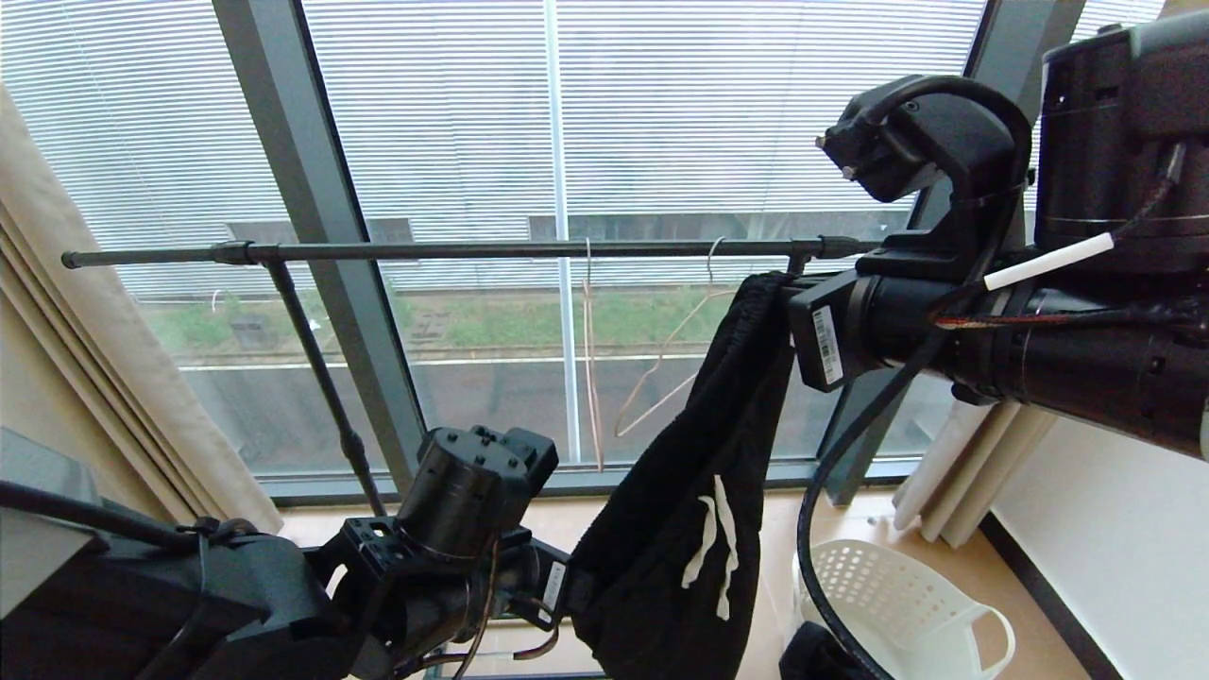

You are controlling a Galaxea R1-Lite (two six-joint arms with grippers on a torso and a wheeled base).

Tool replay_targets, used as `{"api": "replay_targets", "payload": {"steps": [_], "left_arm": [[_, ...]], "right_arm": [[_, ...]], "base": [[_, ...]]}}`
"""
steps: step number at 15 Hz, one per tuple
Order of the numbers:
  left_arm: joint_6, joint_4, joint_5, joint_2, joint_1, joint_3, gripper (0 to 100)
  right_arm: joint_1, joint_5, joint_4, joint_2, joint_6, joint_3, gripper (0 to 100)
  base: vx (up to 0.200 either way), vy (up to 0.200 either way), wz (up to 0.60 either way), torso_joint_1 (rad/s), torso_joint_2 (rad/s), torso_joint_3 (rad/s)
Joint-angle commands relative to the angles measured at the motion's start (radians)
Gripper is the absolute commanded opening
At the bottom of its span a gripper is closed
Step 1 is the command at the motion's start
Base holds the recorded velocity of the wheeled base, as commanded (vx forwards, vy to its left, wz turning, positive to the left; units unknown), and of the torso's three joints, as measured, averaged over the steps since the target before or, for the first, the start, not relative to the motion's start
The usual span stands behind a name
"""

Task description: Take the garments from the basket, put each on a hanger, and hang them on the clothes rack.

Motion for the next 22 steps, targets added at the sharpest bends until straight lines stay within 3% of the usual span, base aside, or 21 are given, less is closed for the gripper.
{"api": "replay_targets", "payload": {"steps": [1,11,12,18,21,22], "left_arm": [[0.000,0.001,0.004,-0.058,-0.001,0.017,100],[0.000,0.001,0.003,-0.077,-0.004,0.021,100],[-0.001,0.001,0.003,-0.077,-0.009,0.023,0],[-0.001,0.002,0.014,-0.166,-0.006,0.046,0],[0.003,0.016,0.049,-0.202,0.052,0.014,0],[0.003,0.096,0.049,-0.204,0.075,-0.049,0]], "right_arm": [[-0.014,0.001,-0.002,-0.011,0.001,0.014,0],[-0.014,0.006,-0.036,-0.014,0.019,0.059,0],[-0.014,0.006,-0.048,-0.014,0.018,0.062,0],[-0.103,-0.002,-0.049,-0.025,0.009,0.116,0],[-0.109,0.001,-0.051,-0.051,-0.024,0.217,0],[-0.109,0.009,-0.054,-0.048,-0.018,0.241,0]], "base": [[0.000,0.000,0.00,0.000,0.00,0.000],[0.000,0.000,0.00,0.000,0.00,0.000],[0.000,0.000,0.00,0.000,0.00,0.000],[0.000,0.000,0.00,0.000,0.00,0.000],[0.000,0.000,0.00,0.000,0.00,0.000],[0.000,0.000,0.00,0.000,0.00,0.000]]}}
